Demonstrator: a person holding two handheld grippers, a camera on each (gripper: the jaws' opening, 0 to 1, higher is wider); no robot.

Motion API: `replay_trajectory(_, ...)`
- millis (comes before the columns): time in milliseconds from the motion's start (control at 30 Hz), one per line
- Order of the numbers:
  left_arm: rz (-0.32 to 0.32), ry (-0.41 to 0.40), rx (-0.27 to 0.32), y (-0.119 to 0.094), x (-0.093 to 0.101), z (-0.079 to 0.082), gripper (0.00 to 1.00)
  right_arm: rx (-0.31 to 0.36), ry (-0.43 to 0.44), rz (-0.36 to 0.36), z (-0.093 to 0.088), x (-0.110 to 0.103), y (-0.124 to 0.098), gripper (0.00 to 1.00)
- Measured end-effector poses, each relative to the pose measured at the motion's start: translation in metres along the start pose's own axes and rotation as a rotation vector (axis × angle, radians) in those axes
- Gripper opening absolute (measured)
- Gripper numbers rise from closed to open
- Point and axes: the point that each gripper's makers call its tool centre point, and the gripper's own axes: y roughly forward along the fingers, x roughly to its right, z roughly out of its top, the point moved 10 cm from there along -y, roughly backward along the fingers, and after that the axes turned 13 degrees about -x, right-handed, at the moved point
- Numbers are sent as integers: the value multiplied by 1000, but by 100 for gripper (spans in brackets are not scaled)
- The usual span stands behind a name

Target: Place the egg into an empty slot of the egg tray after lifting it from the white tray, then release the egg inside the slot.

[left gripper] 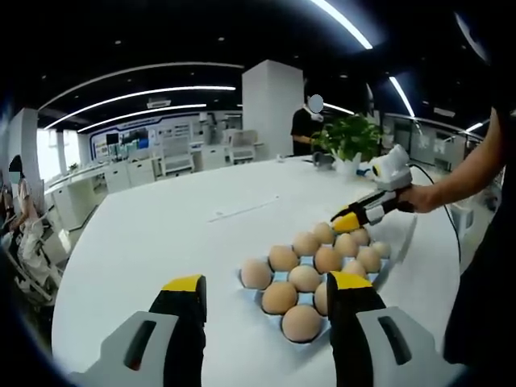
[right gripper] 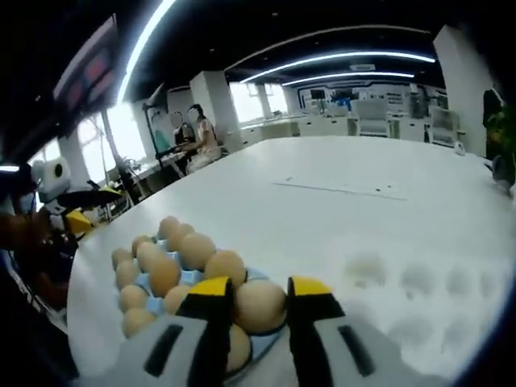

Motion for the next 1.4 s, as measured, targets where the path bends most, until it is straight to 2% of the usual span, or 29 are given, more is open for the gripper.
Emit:
replay_trajectory(267,-3,2,-1,1,1,1,61,-14,-6,11,1,2,1,26)
replay_trajectory(600,-1,4,4,1,1,2,60,-1,-23,23,0,3,1,26)
replay_trajectory(1033,0,7,2,0,2,1,60,84,21,29,-8,14,-16,27)
replay_trajectory(1100,-3,8,4,1,2,1,60,162,-41,41,-4,14,-20,29)
replay_trajectory(1167,-5,10,4,1,2,2,60,191,-106,48,-2,11,-23,35)
replay_trajectory(1233,-7,11,4,1,3,2,60,249,-156,49,1,8,-25,48)
replay_trajectory(1300,-8,12,6,2,3,2,60,278,-142,63,3,7,-25,72)
replay_trajectory(1367,-9,12,8,2,3,3,60,295,-100,107,4,5,-24,95)
replay_trajectory(1400,-10,13,8,1,3,3,60,293,-98,122,4,5,-24,97)
